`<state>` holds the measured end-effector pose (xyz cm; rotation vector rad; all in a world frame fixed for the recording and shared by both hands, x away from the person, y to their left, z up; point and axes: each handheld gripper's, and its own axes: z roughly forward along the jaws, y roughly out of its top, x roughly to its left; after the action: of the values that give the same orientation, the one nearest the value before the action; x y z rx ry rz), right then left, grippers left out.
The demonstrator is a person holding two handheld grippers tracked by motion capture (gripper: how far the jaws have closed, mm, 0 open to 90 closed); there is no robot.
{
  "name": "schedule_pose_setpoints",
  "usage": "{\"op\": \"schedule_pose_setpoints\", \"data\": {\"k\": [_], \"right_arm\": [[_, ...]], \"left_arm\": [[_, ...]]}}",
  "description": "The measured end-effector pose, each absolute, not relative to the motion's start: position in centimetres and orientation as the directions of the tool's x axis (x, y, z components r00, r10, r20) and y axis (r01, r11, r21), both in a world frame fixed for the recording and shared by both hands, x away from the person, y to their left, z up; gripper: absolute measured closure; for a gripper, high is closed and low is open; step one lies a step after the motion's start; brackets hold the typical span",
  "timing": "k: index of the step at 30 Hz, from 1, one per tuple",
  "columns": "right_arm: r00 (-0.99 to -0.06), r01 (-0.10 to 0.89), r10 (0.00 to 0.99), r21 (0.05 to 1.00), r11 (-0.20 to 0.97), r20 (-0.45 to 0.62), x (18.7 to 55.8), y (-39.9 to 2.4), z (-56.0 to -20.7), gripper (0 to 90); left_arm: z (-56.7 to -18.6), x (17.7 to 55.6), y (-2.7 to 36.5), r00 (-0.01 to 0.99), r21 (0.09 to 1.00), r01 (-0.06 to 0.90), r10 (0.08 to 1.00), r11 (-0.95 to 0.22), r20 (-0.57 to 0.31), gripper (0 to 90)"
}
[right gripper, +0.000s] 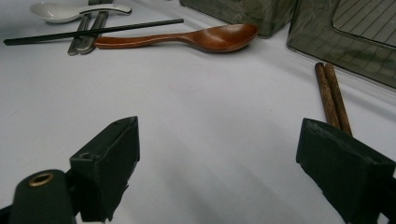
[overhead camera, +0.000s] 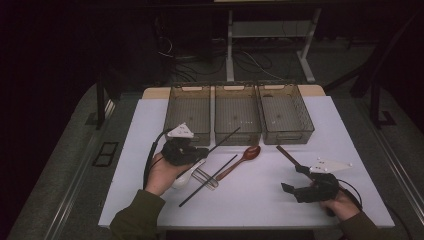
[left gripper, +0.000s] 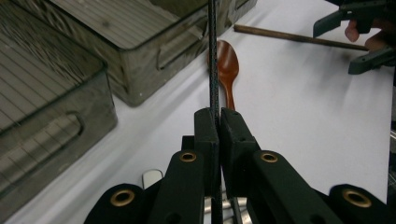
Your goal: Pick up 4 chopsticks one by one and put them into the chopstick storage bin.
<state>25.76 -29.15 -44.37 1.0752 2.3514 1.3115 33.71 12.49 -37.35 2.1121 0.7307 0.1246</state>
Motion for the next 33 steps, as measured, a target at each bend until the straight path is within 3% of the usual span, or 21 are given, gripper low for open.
{"op": "schedule_pose_setpoints", "data": {"k": [33], "right_arm": [[-0.704, 0.483, 0.696, 0.814, 0.324, 0.141, 25.7, -29.3, -44.4, 12.9]], "left_arm": [[-33.2, 40.4, 12.8, 0.8, 0.785, 0.441, 0.586, -0.435, -0.125, 84.8]]}}
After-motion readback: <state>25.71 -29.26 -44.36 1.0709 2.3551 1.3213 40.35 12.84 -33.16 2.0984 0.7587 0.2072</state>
